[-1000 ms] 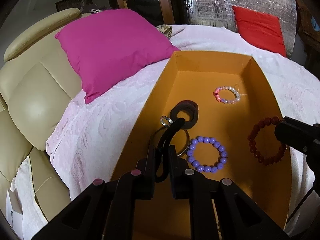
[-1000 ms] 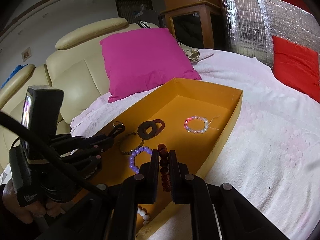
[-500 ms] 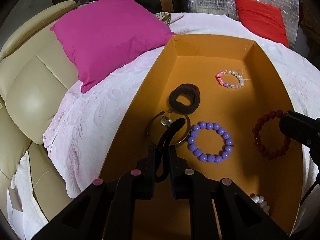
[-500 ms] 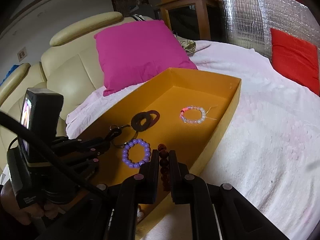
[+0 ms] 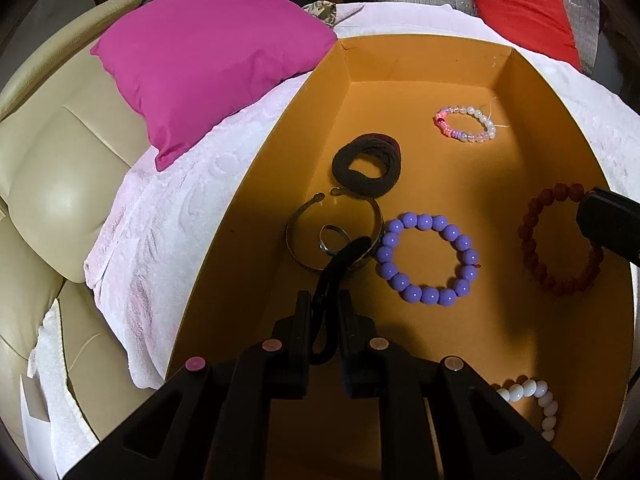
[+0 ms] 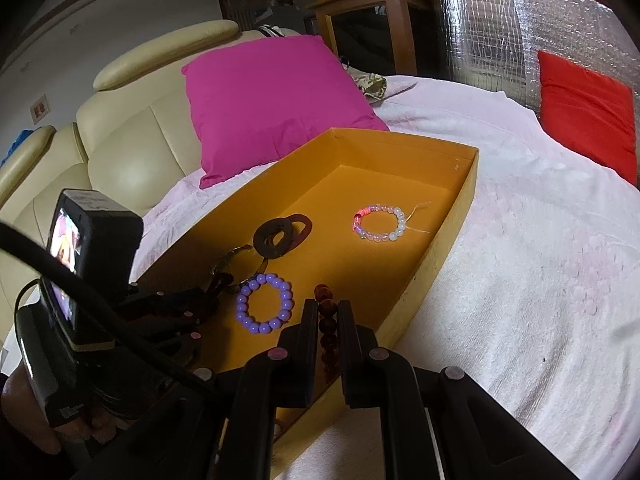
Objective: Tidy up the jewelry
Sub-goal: 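Lower the hair tie and red bracelet into the box and open both tools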
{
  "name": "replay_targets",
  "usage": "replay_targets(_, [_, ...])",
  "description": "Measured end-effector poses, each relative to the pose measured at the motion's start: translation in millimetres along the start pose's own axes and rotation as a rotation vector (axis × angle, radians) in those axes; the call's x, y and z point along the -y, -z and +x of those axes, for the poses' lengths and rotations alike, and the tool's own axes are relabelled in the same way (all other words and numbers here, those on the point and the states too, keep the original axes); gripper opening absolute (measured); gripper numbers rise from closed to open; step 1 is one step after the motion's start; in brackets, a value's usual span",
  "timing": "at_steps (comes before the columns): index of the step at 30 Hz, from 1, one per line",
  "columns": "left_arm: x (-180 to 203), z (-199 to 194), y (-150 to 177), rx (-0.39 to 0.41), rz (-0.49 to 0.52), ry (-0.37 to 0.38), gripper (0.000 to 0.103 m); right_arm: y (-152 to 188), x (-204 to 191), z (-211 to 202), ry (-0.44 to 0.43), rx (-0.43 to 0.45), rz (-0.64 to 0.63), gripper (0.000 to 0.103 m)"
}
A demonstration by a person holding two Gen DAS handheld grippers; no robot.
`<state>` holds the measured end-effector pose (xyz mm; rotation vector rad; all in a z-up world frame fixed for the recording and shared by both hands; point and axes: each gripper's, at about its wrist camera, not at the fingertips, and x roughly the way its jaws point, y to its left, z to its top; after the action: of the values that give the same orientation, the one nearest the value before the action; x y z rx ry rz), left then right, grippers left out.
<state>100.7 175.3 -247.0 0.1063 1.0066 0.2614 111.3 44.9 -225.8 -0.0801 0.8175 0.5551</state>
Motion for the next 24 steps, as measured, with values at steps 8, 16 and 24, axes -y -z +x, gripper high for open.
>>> replay_targets(8, [2, 2, 1, 0.001, -0.012, -0.020, 0.013, 1, 0, 1, 0.005, 0.009, -0.014, 0.010])
replay_targets(16, [12, -3, 3, 0.010, -0.016, -0.049, 0.013, 0, 3, 4, 0.019, 0.029, -0.015, 0.010])
replay_targets(24, [18, -2, 5, 0.020, -0.013, -0.079, 0.014, -4, 8, 7, 0.028, 0.043, -0.009, 0.010])
